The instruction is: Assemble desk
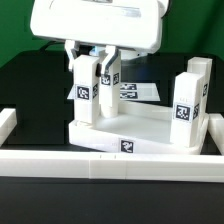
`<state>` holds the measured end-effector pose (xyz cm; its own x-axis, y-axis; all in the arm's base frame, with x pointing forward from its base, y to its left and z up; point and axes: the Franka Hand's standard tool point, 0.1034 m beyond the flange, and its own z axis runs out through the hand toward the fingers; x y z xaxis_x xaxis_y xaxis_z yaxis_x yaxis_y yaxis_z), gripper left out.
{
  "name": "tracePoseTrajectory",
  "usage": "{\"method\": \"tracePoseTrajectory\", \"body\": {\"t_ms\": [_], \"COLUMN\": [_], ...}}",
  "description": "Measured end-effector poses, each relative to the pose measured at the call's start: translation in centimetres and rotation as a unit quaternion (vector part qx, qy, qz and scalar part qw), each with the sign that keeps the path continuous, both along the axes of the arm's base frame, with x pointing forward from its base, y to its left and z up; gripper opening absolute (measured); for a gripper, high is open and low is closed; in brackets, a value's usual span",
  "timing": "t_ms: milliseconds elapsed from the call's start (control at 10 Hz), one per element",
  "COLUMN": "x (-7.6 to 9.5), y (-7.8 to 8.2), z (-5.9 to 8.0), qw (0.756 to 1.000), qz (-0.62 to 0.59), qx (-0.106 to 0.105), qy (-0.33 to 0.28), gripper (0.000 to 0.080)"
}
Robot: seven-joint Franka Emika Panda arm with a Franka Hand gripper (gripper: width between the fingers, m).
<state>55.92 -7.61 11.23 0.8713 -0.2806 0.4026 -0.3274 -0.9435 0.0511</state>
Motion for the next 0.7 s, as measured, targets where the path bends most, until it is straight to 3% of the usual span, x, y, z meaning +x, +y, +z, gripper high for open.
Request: {"method": "tracePoseTrajectory", "body": {"t_ms": [600, 700], "x": [0.31, 0.31], "y": [-0.10, -0.11], "z": [-0.03, -0.03], "qw": [1.000, 1.000], "qz": [0.002, 0.002], "qx": [-0.009, -0.009], "qy": [-0.012, -0.012], "gripper": [0.0295, 0.0526]}}
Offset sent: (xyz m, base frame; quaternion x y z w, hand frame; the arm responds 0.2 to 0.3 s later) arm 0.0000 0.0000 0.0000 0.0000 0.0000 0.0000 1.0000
